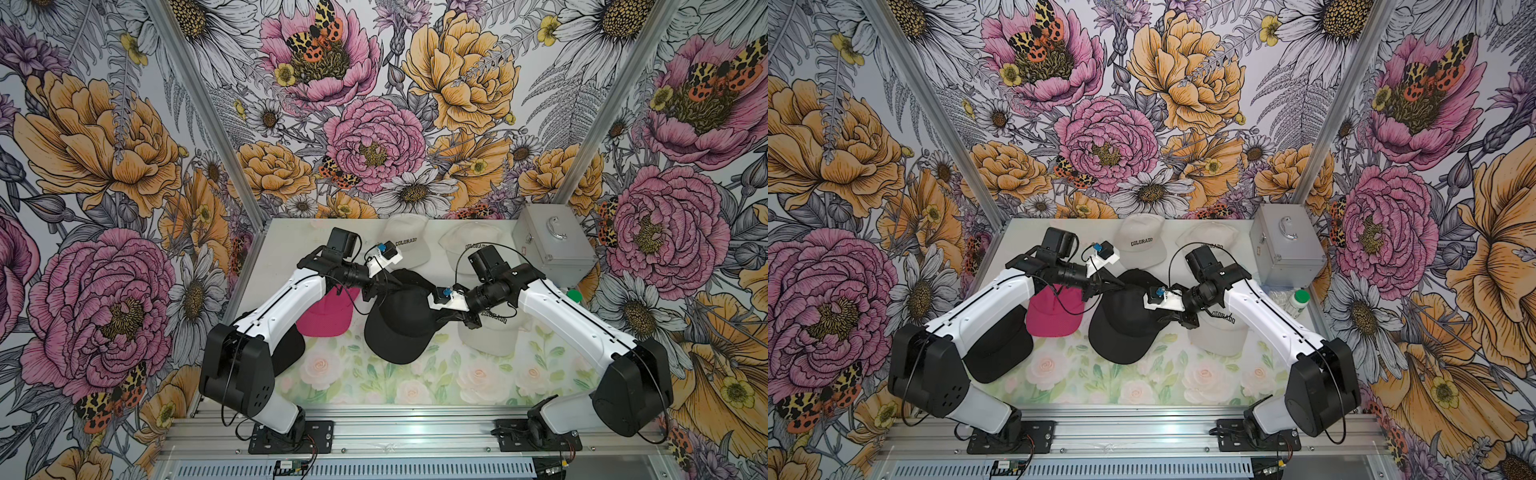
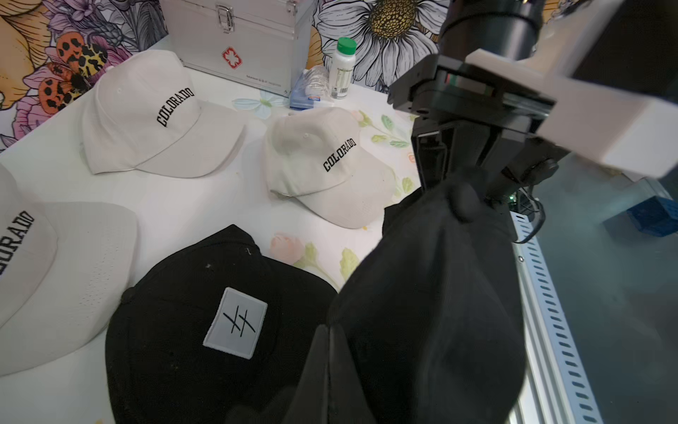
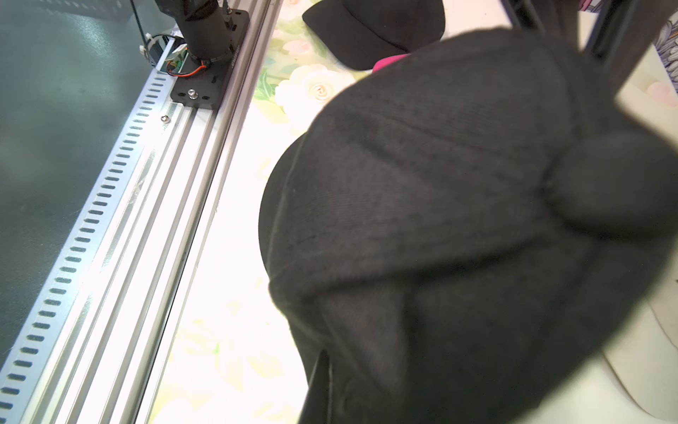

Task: Stack the baseball caps by color
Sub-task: Place the baseball cap on the baseball cap.

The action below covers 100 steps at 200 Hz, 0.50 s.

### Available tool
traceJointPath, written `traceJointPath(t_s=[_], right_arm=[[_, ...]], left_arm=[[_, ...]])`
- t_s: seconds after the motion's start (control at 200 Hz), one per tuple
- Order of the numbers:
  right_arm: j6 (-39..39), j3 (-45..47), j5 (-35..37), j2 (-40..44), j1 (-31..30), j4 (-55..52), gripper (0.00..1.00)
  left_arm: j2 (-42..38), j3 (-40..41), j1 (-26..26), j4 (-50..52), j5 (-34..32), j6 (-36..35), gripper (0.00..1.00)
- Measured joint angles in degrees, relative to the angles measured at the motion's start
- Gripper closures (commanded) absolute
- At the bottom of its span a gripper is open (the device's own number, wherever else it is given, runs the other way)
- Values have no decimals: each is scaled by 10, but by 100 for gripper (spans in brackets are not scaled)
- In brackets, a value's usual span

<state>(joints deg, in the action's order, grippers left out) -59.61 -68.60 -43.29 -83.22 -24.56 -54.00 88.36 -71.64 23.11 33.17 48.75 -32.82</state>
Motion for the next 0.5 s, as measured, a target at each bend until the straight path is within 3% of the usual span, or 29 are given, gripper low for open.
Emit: traceJointPath(t_s=[0.165,0.5], right_arm=[[8,-51,2,-54,23,-24,100],[-24,-198,9,-177,59,-129,100]], left_arm=[[-5,13,10,-76,-66,70,100],[-1,37,10,-137,-146,168,100]])
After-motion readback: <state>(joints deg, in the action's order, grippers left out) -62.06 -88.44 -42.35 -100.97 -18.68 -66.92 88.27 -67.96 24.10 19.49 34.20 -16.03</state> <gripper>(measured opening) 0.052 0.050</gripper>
